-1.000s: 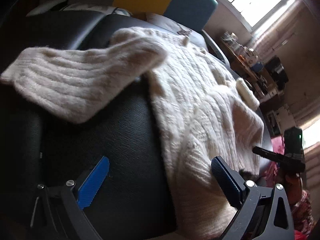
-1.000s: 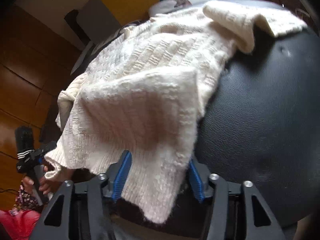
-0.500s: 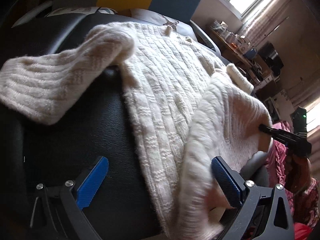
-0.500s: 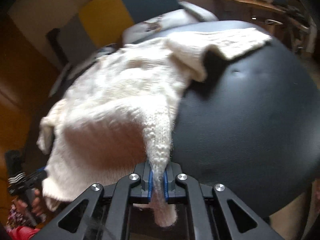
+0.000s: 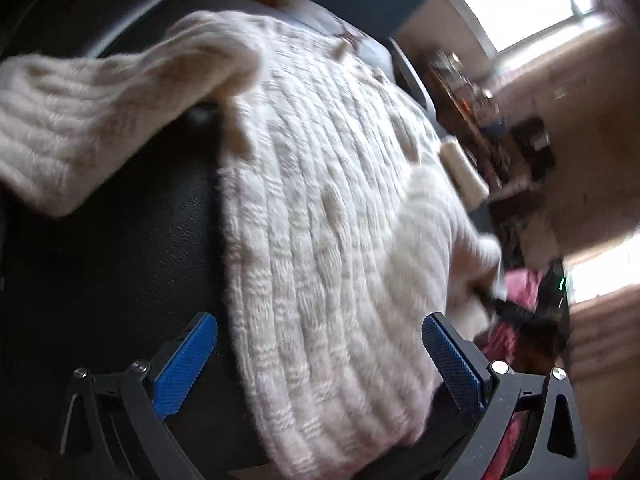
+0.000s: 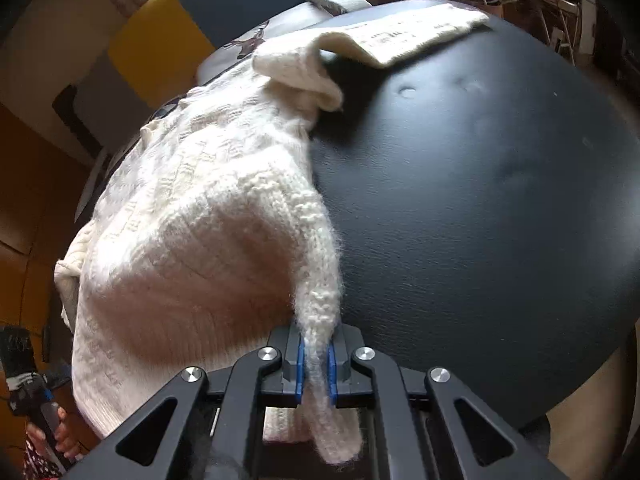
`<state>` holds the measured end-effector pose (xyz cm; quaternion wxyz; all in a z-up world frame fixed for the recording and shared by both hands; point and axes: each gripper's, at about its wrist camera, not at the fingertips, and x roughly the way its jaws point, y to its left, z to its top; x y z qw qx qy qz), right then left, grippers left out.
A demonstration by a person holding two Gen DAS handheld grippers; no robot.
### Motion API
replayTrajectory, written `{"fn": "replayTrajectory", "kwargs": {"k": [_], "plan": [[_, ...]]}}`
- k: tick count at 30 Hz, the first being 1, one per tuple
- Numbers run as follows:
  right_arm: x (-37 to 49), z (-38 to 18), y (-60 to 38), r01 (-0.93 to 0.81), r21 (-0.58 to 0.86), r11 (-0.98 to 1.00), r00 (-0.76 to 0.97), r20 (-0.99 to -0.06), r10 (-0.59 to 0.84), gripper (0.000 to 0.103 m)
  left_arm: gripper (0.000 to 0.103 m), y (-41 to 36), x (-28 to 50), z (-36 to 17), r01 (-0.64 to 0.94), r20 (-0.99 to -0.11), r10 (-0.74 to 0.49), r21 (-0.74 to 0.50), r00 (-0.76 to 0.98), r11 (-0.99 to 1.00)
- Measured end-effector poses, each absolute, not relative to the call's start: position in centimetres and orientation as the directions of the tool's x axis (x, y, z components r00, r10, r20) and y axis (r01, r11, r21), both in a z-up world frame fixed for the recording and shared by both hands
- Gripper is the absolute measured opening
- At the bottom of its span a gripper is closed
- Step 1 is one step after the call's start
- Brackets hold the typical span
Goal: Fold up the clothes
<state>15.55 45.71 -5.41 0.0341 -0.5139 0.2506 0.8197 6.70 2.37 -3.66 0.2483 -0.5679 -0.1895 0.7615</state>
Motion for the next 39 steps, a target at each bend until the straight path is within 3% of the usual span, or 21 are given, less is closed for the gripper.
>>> {"fn": "replayTrajectory", "kwargs": {"k": [3,6,7,8,9,11,16,23,31,33,35,37,39], "plan": [[15.3,-5.5,45.5,-0.309,0.367,-0.877,-0.469,-0.862,-0.195,0.007,0.094,4.7,7.0,-3.3,-0.244,-0.846,0.473,-0.418,-0.248,-0.875],[14.9,-5.6,45.1,-0.304,0.359,-0.883,-0.472,-0.861,-0.188,0.007,0.06,6.7,7.6,-3.2,-0.334,-0.893,0.344,-0.243,-0.289,-0.911],[14.8,-5.6,44.9,-0.303,0.356,-0.884,-0.473,-0.861,-0.185,0.007,0.041,7.2,7.8,-3.1,-0.363,-0.901,0.306,-0.185,-0.309,-0.913],[14.7,-5.7,44.8,-0.301,0.355,-0.885,-0.475,-0.861,-0.184,0.007,0.023,7.3,7.8,-3.1,-0.381,-0.9,0.303,-0.173,-0.313,-0.908],[14.6,-5.7,44.8,-0.301,0.354,-0.885,-0.476,-0.86,-0.183,0.007,0.014,7.2,7.4,-3.1,-0.381,-0.899,0.329,-0.207,-0.289,-0.901],[14.5,-5.7,44.8,-0.3,0.354,-0.886,-0.476,-0.86,-0.183,0.007,0.013,7.1,6.3,-3.0,-0.37,-0.903,0.344,-0.237,-0.257,-0.898],[14.0,-5.4,43.4,-0.247,0.332,-0.91,-0.454,-0.87,-0.194,0.007,0.012,5.4,2.2,-1.7,-0.353,-0.921,0.238,-0.121,-0.31,-0.928],[11.9,-5.7,39.6,-0.159,0.344,-0.925,-0.43,-0.868,-0.249,0.007,0.012,1.9,-4.8,-0.9,-0.267,-0.914,0.158,-0.057,-0.374,-0.962],[10.2,-5.8,36.8,-0.111,0.303,-0.946,-0.428,-0.874,-0.23,0.007,0.013,2.9,-3.4,-2.4,-0.326,-0.9,0.126,0.019,-0.417,-0.945],[10.4,-5.7,36.9,-0.111,0.31,-0.944,-0.414,-0.878,-0.24,0.007,0.021,2.3,-1.6,-2.1,-0.362,-0.903,0.137,0.022,-0.408,-0.932],[11.0,-5.4,37.1,-0.08,0.303,-0.95,-0.388,-0.887,-0.25,0.011,0.044,1.2,0.5,-1.6,-0.393,-0.904,0.135,0.039,-0.407,-0.919],[11.3,-4.5,37.1,-0.051,0.263,-0.963,-0.383,-0.896,-0.225,0.02,0.052,0.7,1.4,-0.9,-0.399,-0.899,0.151,0.029,-0.412,-0.917],[11.6,-2.9,37.5,-0.038,0.217,-0.976,-0.418,-0.89,-0.181,0.021,0.053,-0.3,2.2,0.6,-0.4,-0.88,0.206,-0.019,-0.429,-0.916]]}}
